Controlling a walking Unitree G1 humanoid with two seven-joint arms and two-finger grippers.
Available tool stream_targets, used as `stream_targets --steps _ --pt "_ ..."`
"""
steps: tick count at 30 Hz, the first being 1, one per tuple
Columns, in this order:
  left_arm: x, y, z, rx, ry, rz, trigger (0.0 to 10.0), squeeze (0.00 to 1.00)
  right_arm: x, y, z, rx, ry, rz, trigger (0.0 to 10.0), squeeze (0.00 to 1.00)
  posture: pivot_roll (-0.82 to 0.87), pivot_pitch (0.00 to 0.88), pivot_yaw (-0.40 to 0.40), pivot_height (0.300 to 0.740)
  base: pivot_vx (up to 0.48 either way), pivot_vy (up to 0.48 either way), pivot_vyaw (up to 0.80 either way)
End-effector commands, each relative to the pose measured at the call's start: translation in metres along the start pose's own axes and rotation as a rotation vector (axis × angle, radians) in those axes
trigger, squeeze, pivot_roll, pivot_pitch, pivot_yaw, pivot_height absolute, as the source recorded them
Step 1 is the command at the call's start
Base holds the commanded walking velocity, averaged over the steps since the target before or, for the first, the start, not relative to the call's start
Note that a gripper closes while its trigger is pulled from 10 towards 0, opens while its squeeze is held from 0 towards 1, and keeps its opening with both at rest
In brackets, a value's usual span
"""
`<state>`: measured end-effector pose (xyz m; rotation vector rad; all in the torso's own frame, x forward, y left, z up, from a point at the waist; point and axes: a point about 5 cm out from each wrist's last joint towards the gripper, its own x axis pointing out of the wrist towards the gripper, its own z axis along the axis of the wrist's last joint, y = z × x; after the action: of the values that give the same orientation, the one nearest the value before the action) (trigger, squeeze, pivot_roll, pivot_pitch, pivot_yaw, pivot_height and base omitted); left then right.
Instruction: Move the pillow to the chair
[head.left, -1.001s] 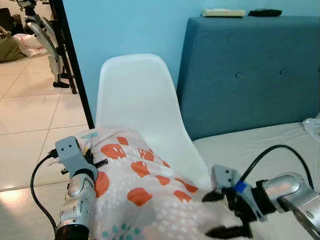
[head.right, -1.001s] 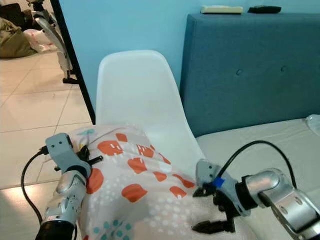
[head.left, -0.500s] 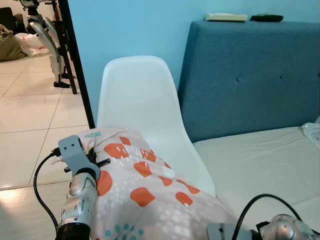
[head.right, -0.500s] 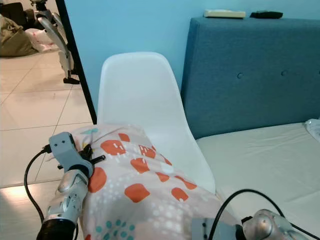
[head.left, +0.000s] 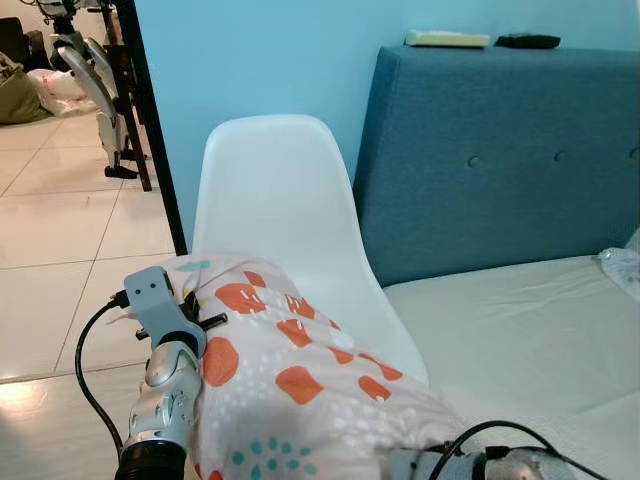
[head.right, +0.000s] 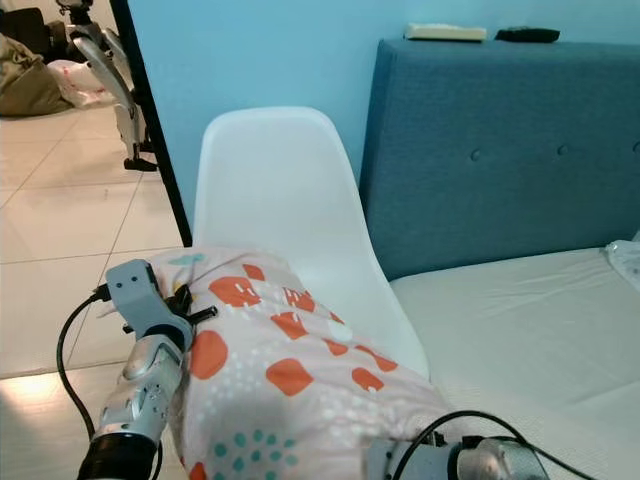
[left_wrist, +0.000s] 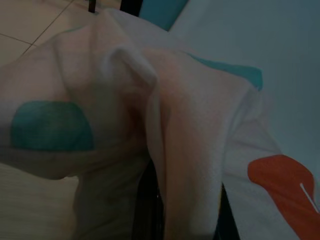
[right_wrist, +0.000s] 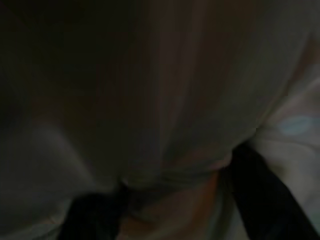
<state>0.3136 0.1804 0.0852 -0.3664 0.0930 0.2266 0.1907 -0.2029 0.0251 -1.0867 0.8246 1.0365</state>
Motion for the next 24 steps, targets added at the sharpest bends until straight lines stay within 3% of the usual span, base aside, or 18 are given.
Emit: stream_targets --steps 1,6,8,14,18,22,24 --pt "0.001 -0.007 -0.002 -0.002 0.011 -0.025 10.0 0.00 0.004 0.001 -0.015 -0.002 0.084 -0.031 0.0 0.00 0.05 0.000 -0.040 0.595 0.000 0.000 0.00" --pt "0.002 -0.006 0.001 -0.006 0.003 -0.023 10.0 0.00 0.010 -0.032 -0.019 0.141 0.129 -0.285 0.0 0.00 0.06 0.000 -0.043 0.595 0.000 0.000 0.00" --pt "0.002 -0.006 0.001 -0.007 0.002 -0.023 10.0 0.00 0.011 -0.036 -0.019 0.149 0.132 -0.308 0.0 0.00 0.06 0.000 -0.043 0.595 0.000 0.000 0.00" --pt "0.003 -0.006 0.003 -0.013 -0.003 -0.020 10.0 0.00 0.007 -0.074 -0.016 0.174 0.123 -0.542 0.0 0.00 0.07 0.000 -0.046 0.595 0.000 0.000 0.00" --pt "0.002 -0.005 0.004 -0.024 -0.003 -0.018 10.0 0.00 -0.002 -0.112 -0.005 0.258 0.011 -0.753 0.0 0.00 0.07 0.000 -0.045 0.595 0.000 0.000 0.00" --pt "0.002 -0.005 0.004 -0.024 -0.002 -0.018 10.0 0.00 -0.007 -0.127 0.003 0.340 -0.059 -0.827 0.0 0.00 0.08 0.000 -0.045 0.595 0.000 0.000 0.00" --pt "0.001 -0.004 0.003 -0.023 -0.001 -0.016 10.0 0.00 -0.014 -0.147 0.013 0.499 -0.198 -0.900 0.0 0.00 0.08 0.000 -0.041 0.595 0.000 0.000 0.00"
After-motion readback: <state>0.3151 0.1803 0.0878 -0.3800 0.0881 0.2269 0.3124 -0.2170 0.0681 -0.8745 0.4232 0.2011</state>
